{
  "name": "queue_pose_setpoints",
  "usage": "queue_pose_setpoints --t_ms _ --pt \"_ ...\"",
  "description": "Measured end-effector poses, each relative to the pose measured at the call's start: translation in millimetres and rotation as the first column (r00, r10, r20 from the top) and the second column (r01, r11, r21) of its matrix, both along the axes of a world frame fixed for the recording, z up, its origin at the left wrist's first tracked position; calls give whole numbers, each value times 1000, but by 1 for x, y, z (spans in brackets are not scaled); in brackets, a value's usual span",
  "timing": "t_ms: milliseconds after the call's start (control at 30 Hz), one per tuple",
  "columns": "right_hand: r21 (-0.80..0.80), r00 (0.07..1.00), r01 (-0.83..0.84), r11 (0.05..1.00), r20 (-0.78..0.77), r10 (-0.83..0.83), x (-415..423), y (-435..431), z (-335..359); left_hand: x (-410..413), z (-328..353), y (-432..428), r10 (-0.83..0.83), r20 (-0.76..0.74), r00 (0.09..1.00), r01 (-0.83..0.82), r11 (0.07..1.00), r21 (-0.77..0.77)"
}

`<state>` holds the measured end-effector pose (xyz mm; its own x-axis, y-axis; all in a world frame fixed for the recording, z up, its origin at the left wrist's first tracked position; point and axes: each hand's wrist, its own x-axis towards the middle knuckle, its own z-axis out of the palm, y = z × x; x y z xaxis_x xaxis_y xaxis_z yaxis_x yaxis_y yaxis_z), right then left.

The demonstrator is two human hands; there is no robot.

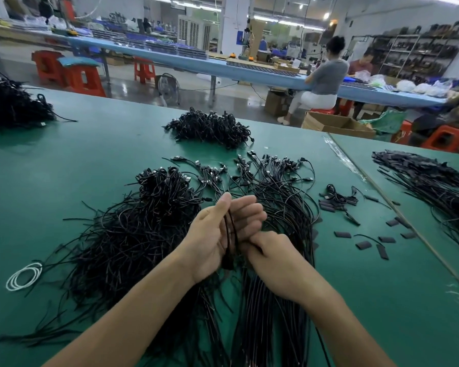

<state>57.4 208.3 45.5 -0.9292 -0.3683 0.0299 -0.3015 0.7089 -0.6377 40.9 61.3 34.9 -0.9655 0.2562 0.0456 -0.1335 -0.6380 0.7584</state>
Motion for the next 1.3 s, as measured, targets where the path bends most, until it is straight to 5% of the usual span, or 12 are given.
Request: queue_pose_setpoints --t_ms 133,200,267,433,567,667,733,867,1000,1100,1200,1300 --pt "88 996 -85 992 12 84 5 3 11 -1 -15 3 195 -259 946 -295 849 -438" --pt "59 994 -76 995 -71 80 5 6 20 2 -17 2 94 -340 936 -297 729 -616" --pt "-34 990 -56 998 -129 51 1 11 27 8 -14 2 -28 -283 959 -176 723 -668" --pt "-391 992 -43 920 -127 -8 -7 17 24 15 -3 -6 -235 36 971 213 792 -573" --pt "-599 991 20 800 -92 -93 -10 10 9 14 7 -19 -472 124 873 485 866 -118" --pt "-557 993 80 826 -26 -113 -7 -1 -6 12 15 -14 -430 52 901 409 884 228" --pt "-440 994 82 894 -31 -106 -2 -7 -12 10 18 -8 -231 61 971 208 942 264" --pt "-129 999 -7 992 -36 3 6 -7 -9 1 3 -4 111 -118 987 -126 984 -125" --pt "13 993 -115 993 -8 115 10 1 3 1 -14 -6 109 -399 911 -362 677 -640" --pt "6 993 -49 999 -108 49 5 14 13 7 -18 -7 -100 -338 936 -246 500 -830" --pt "-159 992 -80 984 -107 63 2 22 19 16 -17 -5 -244 -114 963 82 669 -738" --pt "-318 993 -94 944 -101 64 0 22 17 20 -16 -10 -307 35 951 260 730 -632"
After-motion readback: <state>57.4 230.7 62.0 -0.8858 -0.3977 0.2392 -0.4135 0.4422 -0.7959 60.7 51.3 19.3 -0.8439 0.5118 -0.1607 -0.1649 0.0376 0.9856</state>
